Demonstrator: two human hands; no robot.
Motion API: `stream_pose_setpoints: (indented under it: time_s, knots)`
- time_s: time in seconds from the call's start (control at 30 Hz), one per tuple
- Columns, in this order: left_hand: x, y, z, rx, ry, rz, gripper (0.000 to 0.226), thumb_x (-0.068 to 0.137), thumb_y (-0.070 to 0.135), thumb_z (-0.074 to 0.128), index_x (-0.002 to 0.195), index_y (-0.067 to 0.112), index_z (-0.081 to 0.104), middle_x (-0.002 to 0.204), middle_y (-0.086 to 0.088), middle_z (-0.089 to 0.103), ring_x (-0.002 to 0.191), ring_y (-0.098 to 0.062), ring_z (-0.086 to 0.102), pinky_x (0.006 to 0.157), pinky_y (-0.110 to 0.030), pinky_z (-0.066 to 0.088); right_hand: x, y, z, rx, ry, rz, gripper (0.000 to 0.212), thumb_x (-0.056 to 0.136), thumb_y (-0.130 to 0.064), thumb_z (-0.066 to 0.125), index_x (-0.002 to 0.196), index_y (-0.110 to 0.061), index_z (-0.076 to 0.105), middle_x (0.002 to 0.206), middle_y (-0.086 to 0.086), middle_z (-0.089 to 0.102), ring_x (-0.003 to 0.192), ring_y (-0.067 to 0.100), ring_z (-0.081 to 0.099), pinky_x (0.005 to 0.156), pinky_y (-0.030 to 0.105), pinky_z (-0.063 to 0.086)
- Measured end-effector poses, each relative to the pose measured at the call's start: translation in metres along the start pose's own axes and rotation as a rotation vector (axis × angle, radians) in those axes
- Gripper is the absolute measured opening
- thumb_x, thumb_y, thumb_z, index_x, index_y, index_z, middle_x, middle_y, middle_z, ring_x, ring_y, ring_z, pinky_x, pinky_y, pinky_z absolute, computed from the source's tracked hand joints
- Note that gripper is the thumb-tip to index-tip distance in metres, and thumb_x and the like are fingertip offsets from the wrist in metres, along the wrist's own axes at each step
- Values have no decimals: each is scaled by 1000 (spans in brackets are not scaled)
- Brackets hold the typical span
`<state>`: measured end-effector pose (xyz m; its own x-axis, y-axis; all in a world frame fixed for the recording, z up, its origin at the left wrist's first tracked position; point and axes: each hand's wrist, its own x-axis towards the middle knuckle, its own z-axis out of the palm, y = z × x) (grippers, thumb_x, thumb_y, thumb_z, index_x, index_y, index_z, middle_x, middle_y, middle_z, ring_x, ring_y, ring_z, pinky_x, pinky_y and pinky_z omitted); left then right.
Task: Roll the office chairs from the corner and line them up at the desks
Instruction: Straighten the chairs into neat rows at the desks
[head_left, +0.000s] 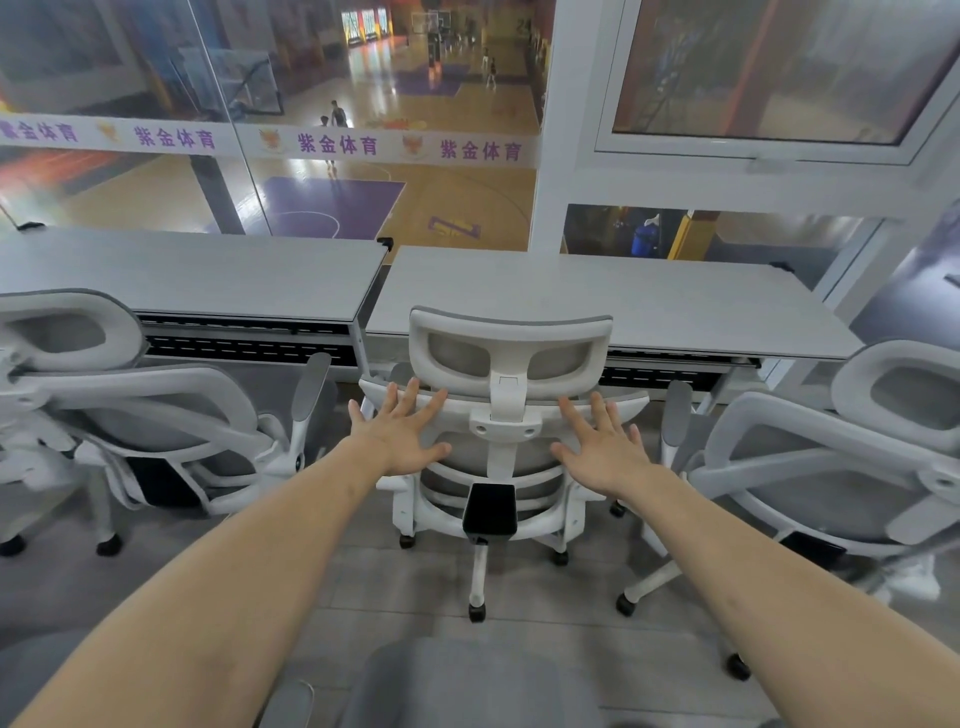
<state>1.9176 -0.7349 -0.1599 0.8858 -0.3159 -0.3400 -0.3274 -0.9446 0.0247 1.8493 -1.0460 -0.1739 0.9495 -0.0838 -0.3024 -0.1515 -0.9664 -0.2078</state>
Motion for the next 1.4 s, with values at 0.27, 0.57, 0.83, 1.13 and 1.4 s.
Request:
stream_pose_setpoints:
  time_s: [0.27,0.57,0.83,1.13,1.4]
  knots:
    - [-1,-1,3,30,28,-1,85,95,80,31,157,52,-21,169,1,-30,157,-29,-21,117,-78,-4,1,-1,3,-12,5,0,73,104,-62,29,159,-49,-16,169,5,-28,157,28,-22,127,58,-2]
    - [-22,9,4,96,78,-44,74,104,64,30,163,42,-10,173,-5,-14,159,-31,-11,115,-78,-3,-17,-14,-2,-59,68,6,77,101,-57,41,165,-34,4,173,10,-7,159,32,-7,125,59,13]
    - [-123,14,-11,1,216,-33,55,104,49,34,154,25,37,153,-8,44,145,-26,38,114,-55,35,-118,-67,-29,-45,235,-9,46,102,-45,44,141,-24,54,138,5,59,128,29,53,95,45,47]
    - [-293,22,-30,-15,355,129,50,106,43,35,152,22,43,152,-5,49,142,-26,42,112,-50,37,-315,-110,-42,-83,318,-31,40,103,-42,42,136,-27,59,132,0,60,119,27,59,84,39,47]
    - [-443,41,0,-59,405,173,49,106,45,37,149,23,45,153,-2,47,142,-22,41,109,-48,40,-476,-115,-29,-28,461,-24,41,104,-47,44,135,-28,61,137,-3,59,119,22,60,88,39,54]
